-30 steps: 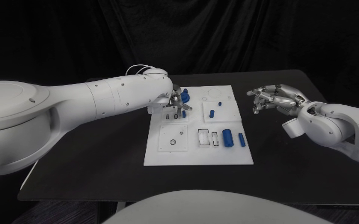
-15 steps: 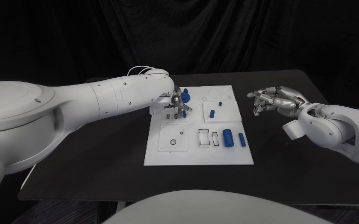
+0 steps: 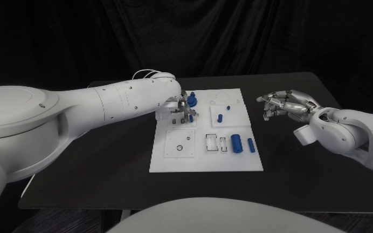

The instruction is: Assemble the parts on the task board

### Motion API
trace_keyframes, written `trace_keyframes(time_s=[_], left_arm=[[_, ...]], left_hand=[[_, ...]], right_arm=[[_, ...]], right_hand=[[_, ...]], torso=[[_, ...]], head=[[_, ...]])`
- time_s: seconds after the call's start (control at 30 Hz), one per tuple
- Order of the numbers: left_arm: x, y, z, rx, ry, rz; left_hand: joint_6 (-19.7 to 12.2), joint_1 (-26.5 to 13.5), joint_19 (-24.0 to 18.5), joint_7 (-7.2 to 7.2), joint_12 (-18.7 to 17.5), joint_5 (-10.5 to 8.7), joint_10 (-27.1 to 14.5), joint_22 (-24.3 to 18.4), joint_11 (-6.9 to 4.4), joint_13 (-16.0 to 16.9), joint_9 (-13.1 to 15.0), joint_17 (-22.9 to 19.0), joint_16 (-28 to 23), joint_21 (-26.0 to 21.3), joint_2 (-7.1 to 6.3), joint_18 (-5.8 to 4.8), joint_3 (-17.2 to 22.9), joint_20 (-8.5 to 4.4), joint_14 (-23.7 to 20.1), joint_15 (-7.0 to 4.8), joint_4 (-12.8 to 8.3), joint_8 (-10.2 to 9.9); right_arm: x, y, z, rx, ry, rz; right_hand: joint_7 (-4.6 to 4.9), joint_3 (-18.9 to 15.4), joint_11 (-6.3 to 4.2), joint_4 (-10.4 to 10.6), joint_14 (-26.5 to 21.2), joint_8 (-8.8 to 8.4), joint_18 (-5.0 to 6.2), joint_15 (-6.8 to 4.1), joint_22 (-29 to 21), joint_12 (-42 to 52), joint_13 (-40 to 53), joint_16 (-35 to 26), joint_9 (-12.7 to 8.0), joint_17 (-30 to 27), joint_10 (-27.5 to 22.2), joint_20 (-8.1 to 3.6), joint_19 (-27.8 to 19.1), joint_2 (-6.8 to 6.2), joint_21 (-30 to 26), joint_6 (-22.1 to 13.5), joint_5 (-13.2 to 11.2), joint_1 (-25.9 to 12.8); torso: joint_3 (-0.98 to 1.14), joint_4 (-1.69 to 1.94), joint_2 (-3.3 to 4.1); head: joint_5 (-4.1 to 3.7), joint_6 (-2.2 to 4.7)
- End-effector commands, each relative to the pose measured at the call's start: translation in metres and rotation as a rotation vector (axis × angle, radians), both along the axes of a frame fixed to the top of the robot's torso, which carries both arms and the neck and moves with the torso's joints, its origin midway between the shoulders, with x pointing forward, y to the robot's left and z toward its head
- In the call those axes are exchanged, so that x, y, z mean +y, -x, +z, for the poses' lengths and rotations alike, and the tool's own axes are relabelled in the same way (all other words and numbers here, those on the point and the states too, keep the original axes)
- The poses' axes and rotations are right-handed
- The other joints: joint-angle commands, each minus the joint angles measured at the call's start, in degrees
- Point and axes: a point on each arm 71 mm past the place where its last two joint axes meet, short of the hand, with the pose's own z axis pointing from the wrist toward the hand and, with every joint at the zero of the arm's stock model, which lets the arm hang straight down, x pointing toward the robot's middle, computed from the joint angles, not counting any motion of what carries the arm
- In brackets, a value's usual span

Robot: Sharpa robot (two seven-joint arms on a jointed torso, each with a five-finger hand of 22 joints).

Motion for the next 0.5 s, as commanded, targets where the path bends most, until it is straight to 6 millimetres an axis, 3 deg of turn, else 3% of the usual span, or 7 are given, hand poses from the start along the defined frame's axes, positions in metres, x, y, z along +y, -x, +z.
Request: trace_keyframes(time_s=[0.03,0.2,0.5], left_arm=[[-0.0018,0.0005,-0.0012,0.008,0.006,0.004],[-0.0032,0.0012,-0.0027,0.01,0.006,0.002],[-0.0056,0.0021,-0.0053,0.016,0.007,-0.001]], left_hand=[[0.3,0.7,0.6,-0.09,0.2,0.3,5.9,10.7,-0.4,15.1,0.1,15.1,0.2,-0.3,0.0,1.01,0.5,-0.38,5.8,-0.4,-0.1,-0.2],[0.2,1.6,0.5,-0.12,0.2,1.73,5.9,10.6,-0.47,15.1,0.4,15.1,0.2,-0.4,0.01,1.04,1.0,-0.49,5.8,-0.48,0.0,-0.5],[0.3,2.2,0.3,-0.19,0.2,2.28,5.9,10.5,-0.52,15.1,0.5,15.1,0.2,-0.6,-0.05,1.09,1.3,-0.53,5.8,-0.53,-0.1,-0.6]], right_arm=[[0.0004,0.0017,-0.0019,0.018,0.001,0.011],[0.001,0.0022,-0.002,0.013,0.01,0.021],[0.0019,0.0028,-0.0019,-0.003,0.035,0.039]], right_hand=[[0.08,0.6,-0.19,-0.1,-0.3,0.47,0.95,-0.12,0.2,0.4,-0.2,0.5,-0.1,-0.2,-0.3,-0.16,0.1,-0.12,0.5,-0.5,0.7,1.1],[0.13,1.1,-0.17,-0.2,-0.5,0.79,0.94,-0.11,0.4,0.7,-0.5,0.8,-0.2,-0.5,-0.4,-0.18,0.0,-0.43,0.6,-0.7,1.5,1.9],[0.15,1.4,-0.16,-0.2,-0.5,1.01,0.94,-0.12,0.5,0.8,-0.7,1.0,-0.3,-0.8,-0.5,-0.19,0.0,-0.63,0.7,-0.8,1.9,2.4]], torso=[[0.0,-0.01,0.0],[-0.01,0.0,0.02],[-0.01,0.02,0.05]], head=[[0.17,0.0],[0.14,0.0],[0.06,0.0]])
